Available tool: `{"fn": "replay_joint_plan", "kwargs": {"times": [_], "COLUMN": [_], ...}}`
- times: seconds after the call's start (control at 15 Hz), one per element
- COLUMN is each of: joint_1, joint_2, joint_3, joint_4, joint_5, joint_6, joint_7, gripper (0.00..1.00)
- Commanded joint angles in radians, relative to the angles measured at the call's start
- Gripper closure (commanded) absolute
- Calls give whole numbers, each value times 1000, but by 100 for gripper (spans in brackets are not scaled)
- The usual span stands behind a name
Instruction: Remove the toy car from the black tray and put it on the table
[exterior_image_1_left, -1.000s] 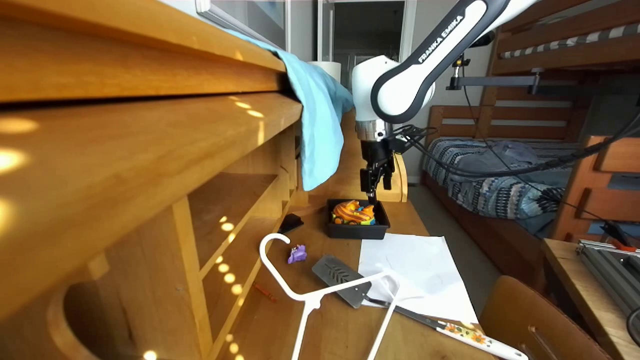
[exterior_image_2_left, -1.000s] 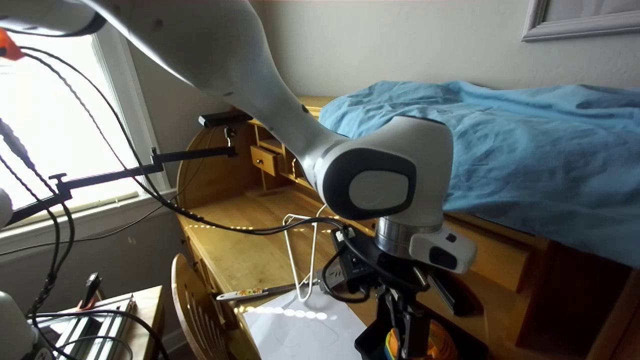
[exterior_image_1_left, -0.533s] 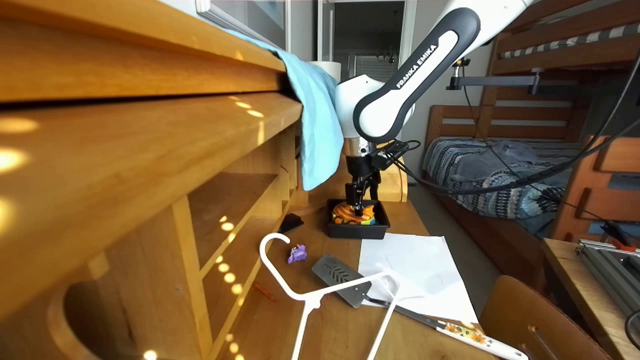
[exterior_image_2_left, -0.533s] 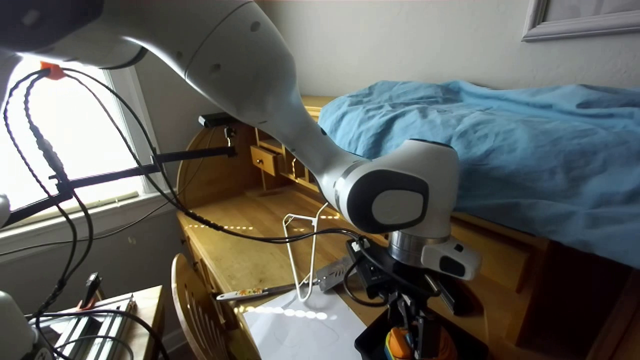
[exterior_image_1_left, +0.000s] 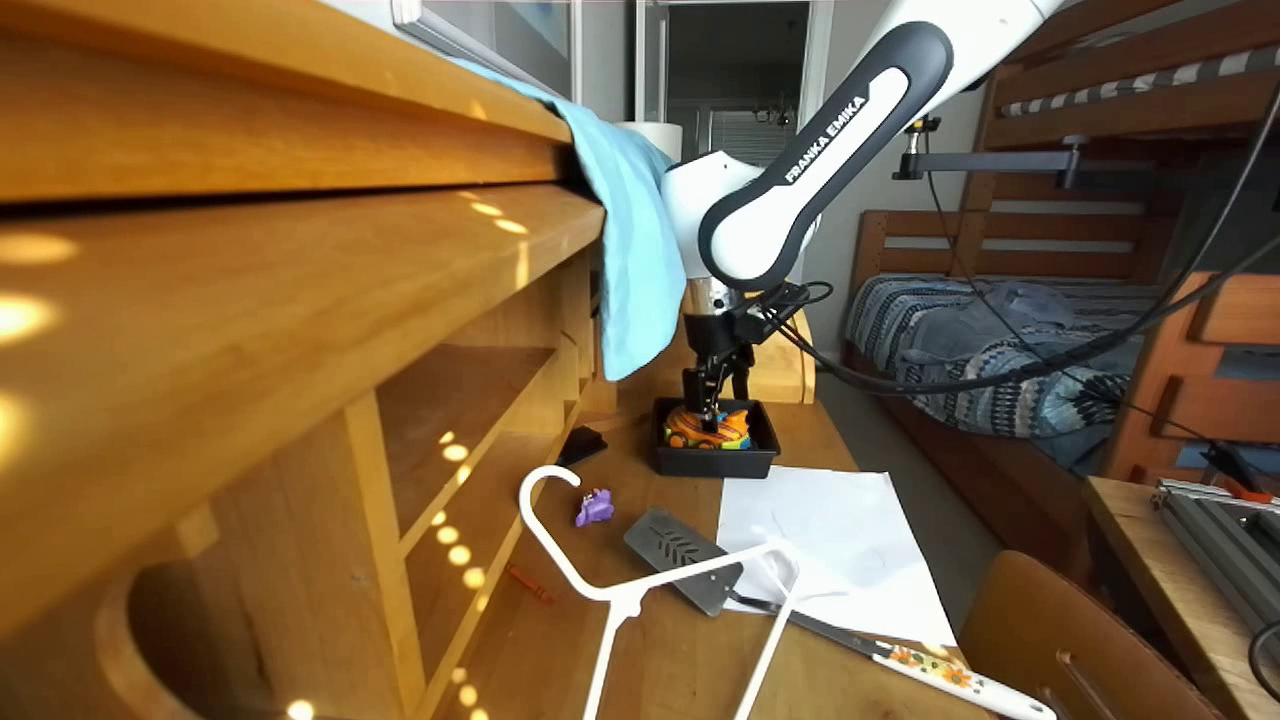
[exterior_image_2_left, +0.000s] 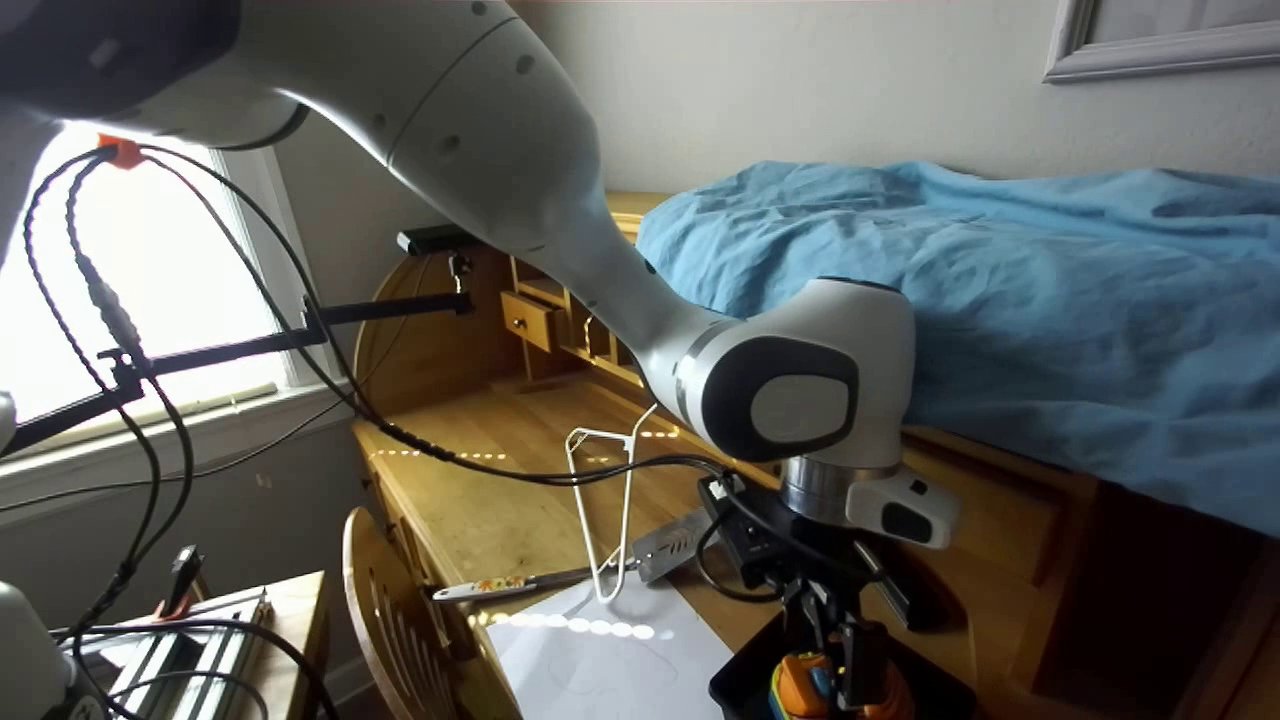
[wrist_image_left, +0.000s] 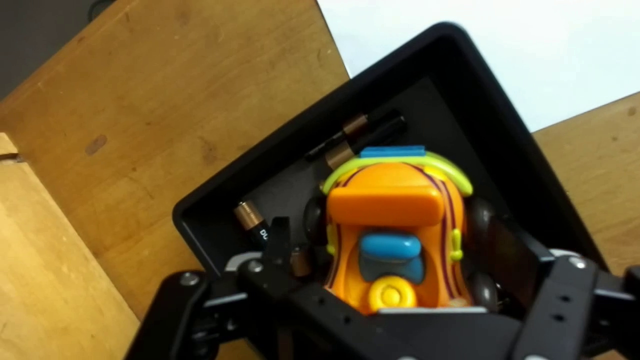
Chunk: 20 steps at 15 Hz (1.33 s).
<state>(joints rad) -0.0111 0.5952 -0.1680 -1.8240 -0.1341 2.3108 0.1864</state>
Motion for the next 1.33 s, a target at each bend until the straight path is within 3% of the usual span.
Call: {"fn": "replay_joint_plan", "kwargs": {"times": [0.0,0.2,0.67,1.27], "joint_1": [-43,-33,-15,-42], "joint_2": [-3,0,12,6], "joint_3": [21,12,1,14], "joint_4": [5,2,-31,-127], "joint_5": [15,0,-22,28], "joint_6": [-6,-2,252,378], "joint_7": [-58,-31,-27,-39], "gripper": [0,0,0,0]}}
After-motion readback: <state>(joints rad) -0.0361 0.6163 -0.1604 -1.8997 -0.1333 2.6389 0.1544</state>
